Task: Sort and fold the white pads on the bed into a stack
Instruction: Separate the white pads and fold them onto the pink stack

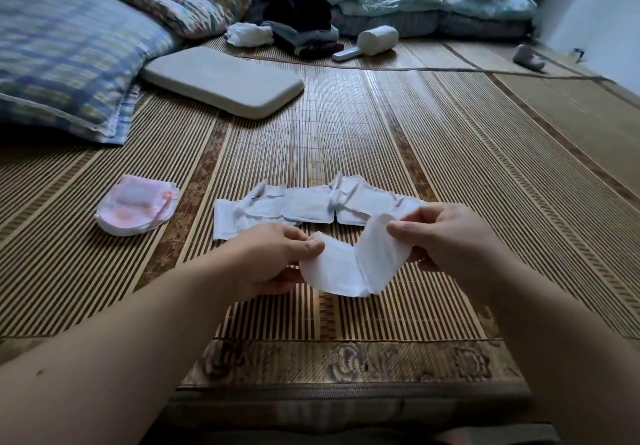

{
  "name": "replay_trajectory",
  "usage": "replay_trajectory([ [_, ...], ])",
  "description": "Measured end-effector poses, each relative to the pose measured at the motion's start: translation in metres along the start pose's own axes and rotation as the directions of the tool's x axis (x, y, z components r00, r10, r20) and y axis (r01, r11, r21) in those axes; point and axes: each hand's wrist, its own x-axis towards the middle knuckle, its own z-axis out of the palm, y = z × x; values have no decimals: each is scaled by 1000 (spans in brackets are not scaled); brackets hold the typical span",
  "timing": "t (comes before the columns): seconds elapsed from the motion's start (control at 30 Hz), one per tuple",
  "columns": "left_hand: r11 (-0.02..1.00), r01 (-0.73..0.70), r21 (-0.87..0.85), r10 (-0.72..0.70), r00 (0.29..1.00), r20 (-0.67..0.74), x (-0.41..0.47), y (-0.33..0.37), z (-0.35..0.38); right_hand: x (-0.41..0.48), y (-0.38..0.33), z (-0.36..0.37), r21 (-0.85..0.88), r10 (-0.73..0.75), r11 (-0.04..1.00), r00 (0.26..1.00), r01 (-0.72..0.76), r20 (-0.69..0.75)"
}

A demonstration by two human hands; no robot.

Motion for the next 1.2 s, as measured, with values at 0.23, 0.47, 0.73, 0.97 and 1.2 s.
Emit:
replay_trajectory([
  [0.23, 987, -90, -132, 97, 994, 46, -6, 1, 8, -9, -4, 56, -252, -232, 937, 971, 241, 63],
  [0.47, 982, -80, -172, 93, 993, 71, -9, 2, 3, -10, 0, 73, -387, -344, 873, 938, 298, -53],
  [0.73, 977, -46, -209, 74, 989, 129, -12, 3, 4, -12, -2, 78, -337, -321, 887, 946, 316, 43],
  [0.97, 996, -83, 33, 84, 995, -45, -9, -3, 4, -13, -7, 68, -333, -227, 898, 952, 287, 207],
  [1.2, 964, -257, -68, 235, 943, -237, -15, 10, -33, -4, 6, 55, -763, 16, 613, 962, 206, 272],
])
